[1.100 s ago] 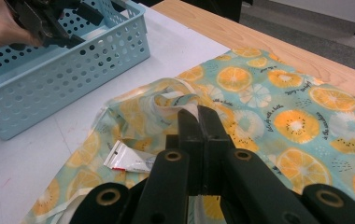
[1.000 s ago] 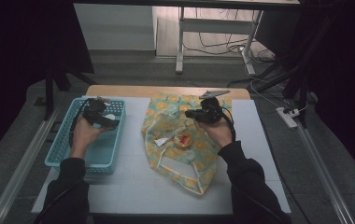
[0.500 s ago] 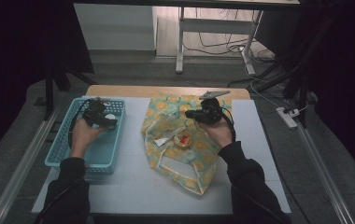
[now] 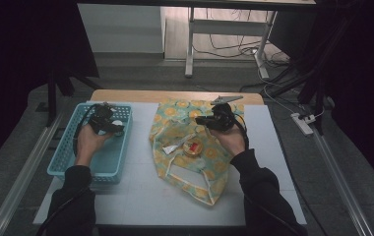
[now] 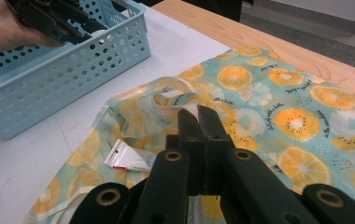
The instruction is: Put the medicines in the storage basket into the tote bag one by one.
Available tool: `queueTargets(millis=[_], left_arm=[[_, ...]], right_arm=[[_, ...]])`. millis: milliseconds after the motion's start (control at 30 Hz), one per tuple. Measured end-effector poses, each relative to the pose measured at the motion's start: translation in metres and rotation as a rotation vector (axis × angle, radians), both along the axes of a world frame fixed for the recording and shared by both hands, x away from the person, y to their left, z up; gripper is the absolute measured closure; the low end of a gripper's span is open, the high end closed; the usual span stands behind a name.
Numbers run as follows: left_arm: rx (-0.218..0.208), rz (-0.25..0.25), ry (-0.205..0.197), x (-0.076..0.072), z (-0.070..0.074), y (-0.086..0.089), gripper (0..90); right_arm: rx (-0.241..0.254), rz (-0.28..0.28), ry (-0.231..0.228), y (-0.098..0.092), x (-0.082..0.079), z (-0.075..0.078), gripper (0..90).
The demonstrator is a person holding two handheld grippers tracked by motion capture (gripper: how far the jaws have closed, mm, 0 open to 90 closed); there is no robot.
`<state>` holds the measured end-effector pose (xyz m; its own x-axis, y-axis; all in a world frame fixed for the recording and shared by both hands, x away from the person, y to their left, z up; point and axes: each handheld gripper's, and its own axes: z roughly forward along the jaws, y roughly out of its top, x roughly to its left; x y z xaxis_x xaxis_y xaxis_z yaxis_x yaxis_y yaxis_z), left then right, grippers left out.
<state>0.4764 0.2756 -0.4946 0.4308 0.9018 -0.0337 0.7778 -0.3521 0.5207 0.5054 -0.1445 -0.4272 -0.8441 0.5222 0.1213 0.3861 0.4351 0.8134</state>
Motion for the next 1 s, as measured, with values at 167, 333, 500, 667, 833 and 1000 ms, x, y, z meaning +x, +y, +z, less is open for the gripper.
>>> queueTargets(millis=[167, 333, 500, 667, 833, 1000], left_arm=[[-0.025, 0.007, -0.01, -0.002, 0.004, 0.002, 50.6], [-0.034, -0.001, -0.017, -0.004, 0.009, 0.003, 50.7], [-0.04, -0.003, -0.035, -0.008, 0.016, 0.004, 50.7], [-0.043, -0.009, -0.048, -0.012, 0.024, 0.006, 50.7], [-0.043, -0.017, -0.054, -0.016, 0.03, 0.008, 50.7], [-0.059, -0.024, -0.066, -0.022, 0.037, 0.01, 50.7]], right_arm=[[0.001, -0.001, 0.0, 0.0, 0.0, 0.0, 90.0], [0.002, -0.002, -0.002, 0.0, 0.0, 0.001, 90.0], [0.001, -0.002, 0.0, 0.0, 0.0, 0.0, 90.0], [0.001, -0.001, 0.0, 0.001, 0.0, 0.0, 90.0], [0.002, 0.001, -0.004, 0.001, 0.0, 0.001, 90.0], [0.005, 0.001, -0.003, 0.001, 0.0, 0.001, 90.0]])
